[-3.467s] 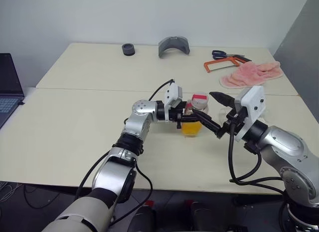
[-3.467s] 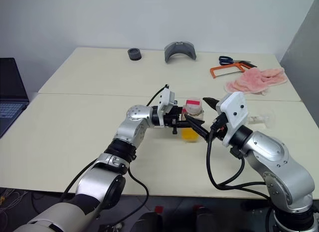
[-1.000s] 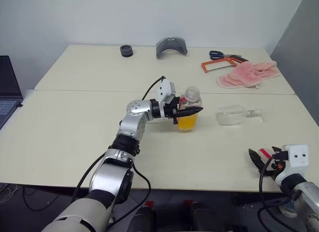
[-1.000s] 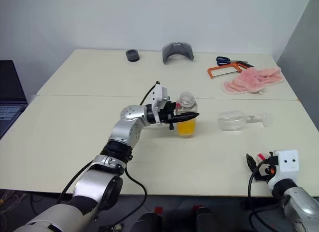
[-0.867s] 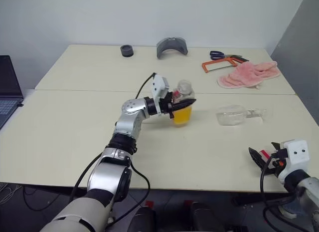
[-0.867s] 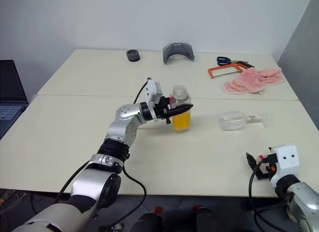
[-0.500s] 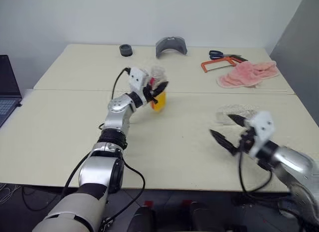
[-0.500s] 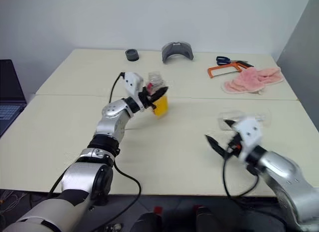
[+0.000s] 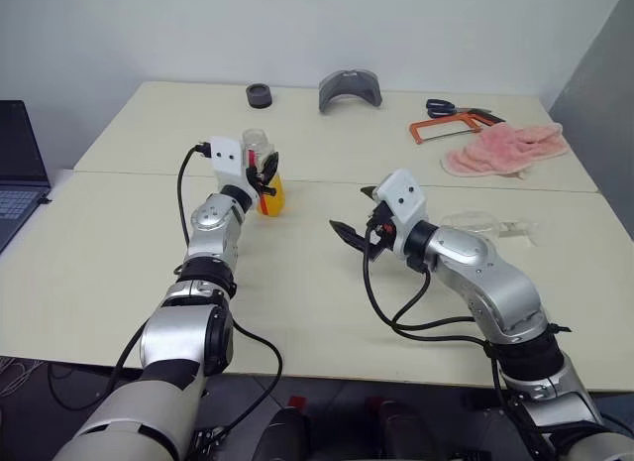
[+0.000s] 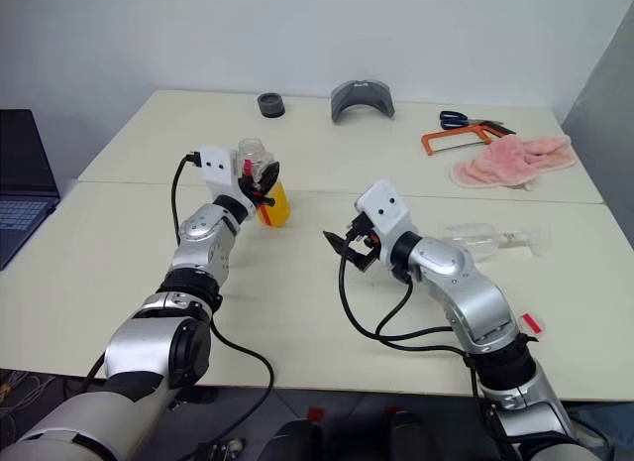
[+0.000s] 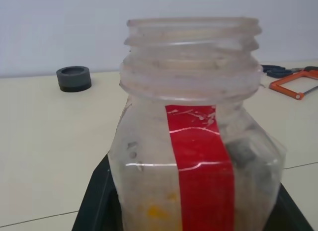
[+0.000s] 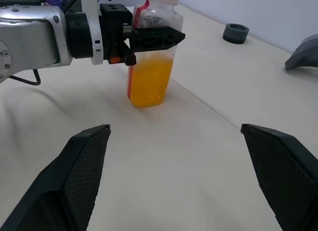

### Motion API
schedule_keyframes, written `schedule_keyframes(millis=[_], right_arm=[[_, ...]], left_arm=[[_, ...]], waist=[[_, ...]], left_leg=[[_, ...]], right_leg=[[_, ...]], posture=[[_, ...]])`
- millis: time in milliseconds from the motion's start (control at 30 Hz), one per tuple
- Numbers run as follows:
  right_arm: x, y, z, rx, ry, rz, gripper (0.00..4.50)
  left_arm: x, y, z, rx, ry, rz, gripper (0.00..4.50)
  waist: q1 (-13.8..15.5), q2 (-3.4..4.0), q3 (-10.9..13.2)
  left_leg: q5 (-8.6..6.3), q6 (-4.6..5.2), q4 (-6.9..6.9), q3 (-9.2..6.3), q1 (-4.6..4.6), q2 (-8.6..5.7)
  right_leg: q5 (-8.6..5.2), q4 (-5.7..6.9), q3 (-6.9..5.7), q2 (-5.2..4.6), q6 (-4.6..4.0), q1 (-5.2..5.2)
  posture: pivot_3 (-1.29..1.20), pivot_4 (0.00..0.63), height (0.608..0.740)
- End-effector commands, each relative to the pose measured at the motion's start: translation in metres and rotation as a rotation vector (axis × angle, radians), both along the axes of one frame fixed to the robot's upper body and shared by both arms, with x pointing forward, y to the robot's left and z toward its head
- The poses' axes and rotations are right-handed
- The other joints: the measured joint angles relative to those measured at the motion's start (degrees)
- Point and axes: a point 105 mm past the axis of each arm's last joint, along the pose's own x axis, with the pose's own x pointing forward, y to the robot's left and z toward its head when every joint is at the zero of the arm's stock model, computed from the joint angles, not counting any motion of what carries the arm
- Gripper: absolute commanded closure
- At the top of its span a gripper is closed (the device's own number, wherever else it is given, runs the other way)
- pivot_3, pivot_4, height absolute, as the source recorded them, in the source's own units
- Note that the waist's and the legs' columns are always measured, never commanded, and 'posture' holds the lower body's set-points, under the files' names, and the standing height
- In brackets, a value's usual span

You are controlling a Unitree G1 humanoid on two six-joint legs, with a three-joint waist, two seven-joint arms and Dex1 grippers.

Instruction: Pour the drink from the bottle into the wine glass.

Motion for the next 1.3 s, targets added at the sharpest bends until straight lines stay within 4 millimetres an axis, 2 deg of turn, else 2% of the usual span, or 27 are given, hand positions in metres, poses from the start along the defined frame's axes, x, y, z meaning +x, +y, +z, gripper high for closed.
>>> schedule_keyframes(millis=[33,333,667,733,967,1300], right_arm=[[-0.007,0.012,0.013,0.002,-0.06,0.063,0.0],[-0.01,0.019,0.014,0.002,-0.059,0.091,0.0],[-0.01,0.022,0.016,0.006,-0.061,0.104,0.0],[-0.01,0.023,0.016,0.007,-0.061,0.107,0.0],[-0.012,0.024,0.017,0.01,-0.059,0.117,0.0],[-0.017,0.018,0.009,0.0,-0.034,0.117,0.0]], left_arm=[[0.001,0.005,0.017,0.025,-0.067,0.04,2.89],[0.0,0.016,0.024,0.067,-0.118,0.135,2.89],[-0.002,0.027,0.012,-0.005,-0.085,0.18,2.89],[-0.002,0.027,0.01,-0.024,-0.08,0.177,2.16],[-0.005,0.026,0.002,-0.016,-0.07,0.153,0.03],[-0.016,0.034,-0.026,0.043,-0.012,0.174,0.03]], waist=[[-0.05,0.0,0.0],[-0.54,0.0,0.0],[-0.96,0.0,0.0],[-1.03,0.0,0.0],[-1.13,0.0,0.0],[-1.2,0.0,0.0]], left_leg=[[0.0,0.0,0.0,0.0,0.01,0.01],[0.0,0.0,0.02,0.01,0.03,0.08],[0.0,0.0,0.01,0.01,0.03,0.07],[0.0,0.0,0.01,0.0,0.03,0.07],[0.0,0.0,0.01,0.0,0.03,0.08],[0.0,0.0,0.0,-0.01,0.03,0.09]], right_leg=[[0.0,0.03,0.0,0.01,0.0,0.0],[0.0,0.1,0.0,0.08,0.0,-0.05],[0.0,0.11,-0.01,0.07,0.0,-0.07],[0.0,0.11,0.0,0.07,0.0,-0.07],[0.0,0.12,0.0,0.07,0.0,-0.07],[0.0,0.13,0.0,0.06,0.0,-0.07]], posture=[[0.0,0.15,0.74],[0.0,0.15,0.74],[0.0,0.15,0.74],[0.0,0.15,0.74],[0.0,0.15,0.74],[0.0,0.15,0.74]])
